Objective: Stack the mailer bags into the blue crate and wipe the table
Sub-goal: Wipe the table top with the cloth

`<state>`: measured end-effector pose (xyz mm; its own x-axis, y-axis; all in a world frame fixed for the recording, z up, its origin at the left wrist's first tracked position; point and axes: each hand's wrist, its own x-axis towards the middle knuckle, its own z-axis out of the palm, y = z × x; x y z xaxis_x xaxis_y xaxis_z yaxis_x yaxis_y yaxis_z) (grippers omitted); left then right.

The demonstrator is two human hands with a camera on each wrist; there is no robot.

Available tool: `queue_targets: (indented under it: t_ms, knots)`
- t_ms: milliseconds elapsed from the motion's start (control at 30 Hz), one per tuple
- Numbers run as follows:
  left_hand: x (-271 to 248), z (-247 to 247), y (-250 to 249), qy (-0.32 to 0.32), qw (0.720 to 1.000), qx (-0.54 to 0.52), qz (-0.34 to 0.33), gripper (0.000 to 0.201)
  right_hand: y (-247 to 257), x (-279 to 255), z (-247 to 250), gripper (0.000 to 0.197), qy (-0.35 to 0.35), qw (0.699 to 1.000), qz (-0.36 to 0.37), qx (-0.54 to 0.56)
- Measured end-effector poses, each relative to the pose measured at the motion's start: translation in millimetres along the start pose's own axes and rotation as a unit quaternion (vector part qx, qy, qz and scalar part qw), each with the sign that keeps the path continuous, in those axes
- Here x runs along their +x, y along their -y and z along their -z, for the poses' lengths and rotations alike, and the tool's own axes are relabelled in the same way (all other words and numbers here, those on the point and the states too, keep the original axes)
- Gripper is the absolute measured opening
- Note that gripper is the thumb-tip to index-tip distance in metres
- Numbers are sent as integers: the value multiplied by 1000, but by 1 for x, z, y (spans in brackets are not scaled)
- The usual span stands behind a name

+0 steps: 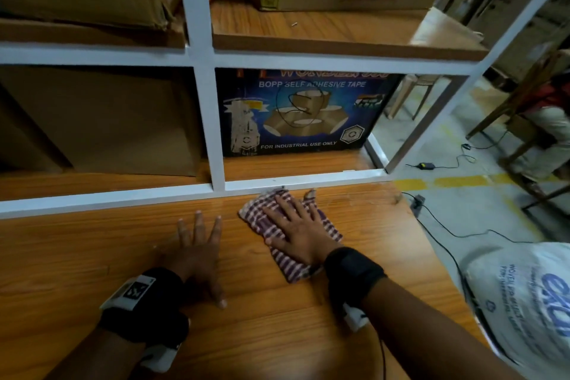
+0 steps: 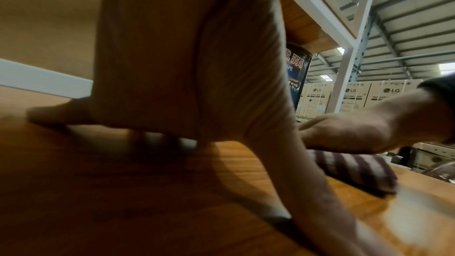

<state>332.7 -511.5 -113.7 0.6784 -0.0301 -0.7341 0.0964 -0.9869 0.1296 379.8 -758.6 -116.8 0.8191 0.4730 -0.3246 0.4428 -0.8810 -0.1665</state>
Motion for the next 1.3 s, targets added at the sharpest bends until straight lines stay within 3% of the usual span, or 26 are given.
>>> queue_targets:
  t_ms: [100,233,367,433,567,667,733,900,1033,1100,1200,1300]
  knots:
    - [3,2,0,0,1000,11,-7,174,-72,-16,3,71,-30,993,-113,24]
    - [-5,7,-9,2,999,38,16,173,-152,-49,9,75,-49,955,-282,73]
    - [-15,13,-24,16,996,80,42,168,-140,-37,9,82,-51,926,-356,115]
    - [-17,16,-26,23,995,86,55,169,-106,-22,7,83,-37,940,-317,121]
    - [-19,19,-27,24,994,90,56,168,-22,-15,-6,81,-9,989,-135,60]
    - [-23,19,-23,24,995,84,55,167,-5,-31,-15,79,-3,998,-51,36]
    - [-24,18,-21,29,995,80,50,165,-30,-48,-16,80,-16,997,-67,38]
    - [-29,5,-36,59,996,62,-9,144,-134,-120,-20,83,-43,944,-315,85]
    - [-37,-14,-63,75,993,79,-43,151,-143,-152,-26,82,-51,917,-380,111]
    - [-41,-21,-77,80,991,90,-56,154,-111,-145,-31,80,-49,934,-339,102]
    - [-51,-32,-101,79,989,105,-71,156,-39,-136,-45,78,-33,978,-191,71]
    - [-65,-49,-121,74,985,133,-76,154,-5,-145,-55,78,-20,994,-103,36]
